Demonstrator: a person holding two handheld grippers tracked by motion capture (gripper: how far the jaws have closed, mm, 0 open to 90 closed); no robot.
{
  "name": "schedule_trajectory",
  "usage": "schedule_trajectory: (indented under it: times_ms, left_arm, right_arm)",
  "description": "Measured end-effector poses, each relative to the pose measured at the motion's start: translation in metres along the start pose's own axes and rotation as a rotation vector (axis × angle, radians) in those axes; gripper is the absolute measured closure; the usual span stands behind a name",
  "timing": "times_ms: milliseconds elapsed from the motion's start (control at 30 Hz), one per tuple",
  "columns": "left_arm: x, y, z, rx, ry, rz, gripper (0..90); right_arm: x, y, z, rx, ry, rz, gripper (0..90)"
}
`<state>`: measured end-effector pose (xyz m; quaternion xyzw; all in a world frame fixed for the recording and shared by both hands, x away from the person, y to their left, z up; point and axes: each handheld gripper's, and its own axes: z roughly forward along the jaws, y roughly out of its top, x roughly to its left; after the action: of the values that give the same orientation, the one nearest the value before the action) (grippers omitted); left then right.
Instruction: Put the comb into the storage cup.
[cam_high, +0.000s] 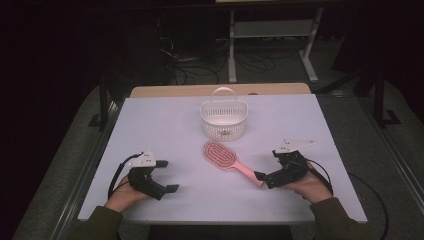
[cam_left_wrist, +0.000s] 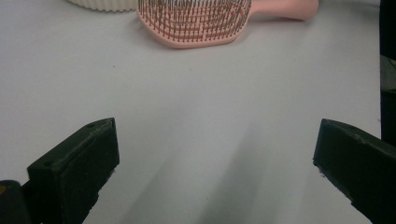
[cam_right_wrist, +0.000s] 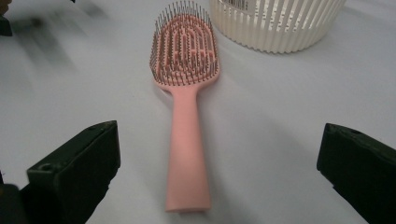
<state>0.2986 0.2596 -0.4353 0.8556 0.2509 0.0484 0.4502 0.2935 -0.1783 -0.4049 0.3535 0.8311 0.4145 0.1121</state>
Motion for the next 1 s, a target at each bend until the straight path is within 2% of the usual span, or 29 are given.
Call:
schedule_trajectory:
  times_ms: [200,567,1000]
  left_arm:
    - [0.0,0.0,0.0,-0.001,0.004,-0.001,0.1]
    - [-0.002,0.0,0.001,-0.005,0.006,0.025,0.1]
    - [-0.003,0.0,0.001,-0.001,0.012,0.019,0.1]
  right_arm:
    - [0.001,0.005,0.002,-0.005,-0.005,0.0,0.0]
    - [0.002,0.013,0.008,-0.001,0.002,-0.012,0.0]
    - [0.003,0.022,0.015,0.005,0.018,-0.02,0.0]
